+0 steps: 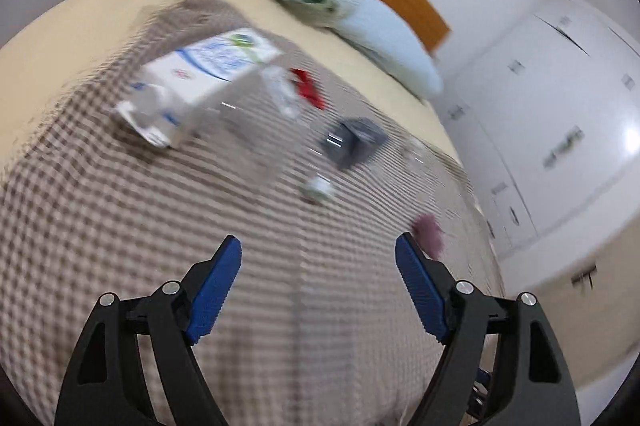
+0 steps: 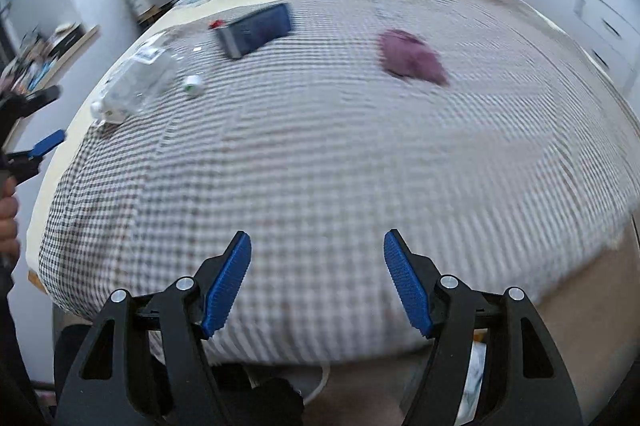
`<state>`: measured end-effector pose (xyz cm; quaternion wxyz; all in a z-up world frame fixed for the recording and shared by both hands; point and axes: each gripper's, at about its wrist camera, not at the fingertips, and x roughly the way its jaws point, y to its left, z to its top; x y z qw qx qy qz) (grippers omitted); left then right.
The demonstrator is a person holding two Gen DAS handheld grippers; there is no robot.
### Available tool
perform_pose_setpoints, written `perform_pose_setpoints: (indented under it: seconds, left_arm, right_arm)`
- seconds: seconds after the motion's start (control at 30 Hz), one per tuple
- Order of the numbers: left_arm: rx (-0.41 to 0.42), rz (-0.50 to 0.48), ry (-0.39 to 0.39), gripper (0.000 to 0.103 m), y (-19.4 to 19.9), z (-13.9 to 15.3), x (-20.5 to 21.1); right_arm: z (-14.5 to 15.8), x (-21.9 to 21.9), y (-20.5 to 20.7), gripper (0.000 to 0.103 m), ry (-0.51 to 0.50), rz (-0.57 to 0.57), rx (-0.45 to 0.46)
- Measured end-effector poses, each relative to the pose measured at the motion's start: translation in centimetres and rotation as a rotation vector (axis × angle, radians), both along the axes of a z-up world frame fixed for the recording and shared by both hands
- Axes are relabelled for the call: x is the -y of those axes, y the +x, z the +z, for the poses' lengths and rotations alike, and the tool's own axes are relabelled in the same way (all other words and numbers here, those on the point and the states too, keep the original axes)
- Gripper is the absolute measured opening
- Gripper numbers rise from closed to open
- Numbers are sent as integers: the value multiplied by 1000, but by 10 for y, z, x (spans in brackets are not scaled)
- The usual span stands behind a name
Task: Collect trash
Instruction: 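Grasp the red wrapper with the left gripper while the right grasps a clear bottle by its cap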
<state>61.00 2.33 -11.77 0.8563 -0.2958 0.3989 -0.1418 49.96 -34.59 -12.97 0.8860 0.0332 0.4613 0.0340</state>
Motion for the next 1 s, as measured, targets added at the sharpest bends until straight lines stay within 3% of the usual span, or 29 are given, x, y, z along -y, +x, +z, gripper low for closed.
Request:
perform_pose_setpoints:
  seconds: [0.13,0.27,0.4,0.57,0.6,0.63,0.8,0.9,1.0]
  left_arm:
    - [-29,2,-6,75,47,2,-22]
    - [81,-64,121,75,98,43,-17]
    - [133,-56,159,76,126,57,-26]
    - [117,-61,219,76,165,54,-27]
    - [112,-71,245,76,173,55,-22]
    - [113,-82,267,76,181,58,-16]
    - [79,-159,280,77,234,66,24]
    - [-5,-166,266,77,292,52,54]
    - [-134,-173,324,77,357,17,90]
  right_arm:
    - [11,-32,55,66,4,75,32]
    - [8,-69,107,66,0,166,56]
    - [-15,-118,170,66,40,225,44]
    - [-50,-154,226,66,67,203,12]
    - [-56,-156,232,56,99,204,6]
    - [-60,-156,233,33,121,204,7]
    - [-29,-125,192,33,161,240,173]
    - [2,-77,186,33,86,174,326]
    - [8,-32,202,33,26,126,388]
